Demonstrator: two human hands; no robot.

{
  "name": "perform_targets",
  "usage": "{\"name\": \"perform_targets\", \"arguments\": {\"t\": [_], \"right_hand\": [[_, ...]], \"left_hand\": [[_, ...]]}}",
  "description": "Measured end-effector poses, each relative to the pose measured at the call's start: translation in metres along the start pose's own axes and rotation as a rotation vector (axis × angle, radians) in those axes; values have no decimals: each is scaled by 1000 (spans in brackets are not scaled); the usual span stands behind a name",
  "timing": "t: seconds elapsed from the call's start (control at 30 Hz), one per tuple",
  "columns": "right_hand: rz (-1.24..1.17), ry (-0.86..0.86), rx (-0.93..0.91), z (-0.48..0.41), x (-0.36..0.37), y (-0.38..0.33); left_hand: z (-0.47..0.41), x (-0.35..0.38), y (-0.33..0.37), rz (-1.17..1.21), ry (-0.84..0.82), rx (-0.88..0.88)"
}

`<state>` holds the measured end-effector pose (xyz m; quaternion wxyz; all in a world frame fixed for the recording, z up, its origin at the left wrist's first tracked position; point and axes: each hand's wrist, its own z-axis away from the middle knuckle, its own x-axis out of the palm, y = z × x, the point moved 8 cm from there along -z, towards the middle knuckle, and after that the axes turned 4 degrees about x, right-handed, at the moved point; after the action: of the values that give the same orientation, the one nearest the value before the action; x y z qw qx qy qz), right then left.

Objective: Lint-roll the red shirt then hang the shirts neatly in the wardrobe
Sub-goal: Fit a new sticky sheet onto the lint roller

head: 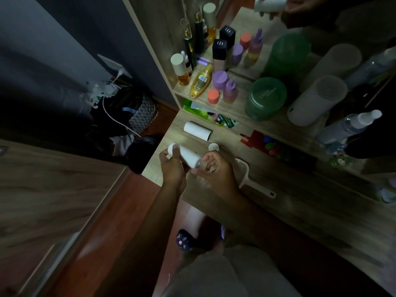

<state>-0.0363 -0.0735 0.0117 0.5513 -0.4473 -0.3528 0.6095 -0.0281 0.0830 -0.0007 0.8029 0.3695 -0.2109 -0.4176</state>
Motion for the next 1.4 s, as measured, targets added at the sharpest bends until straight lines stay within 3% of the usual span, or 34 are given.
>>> {"name": "perform_targets", "arguments": {"t": [0.87,1.4], "right_hand": [[18,-51,76,-14,2,7],[201,-74,-62,-25,-4,2]], "left_hand": [[-12,2,-7,17,75,32],[-13,7,-1,-62,94,80]]}}
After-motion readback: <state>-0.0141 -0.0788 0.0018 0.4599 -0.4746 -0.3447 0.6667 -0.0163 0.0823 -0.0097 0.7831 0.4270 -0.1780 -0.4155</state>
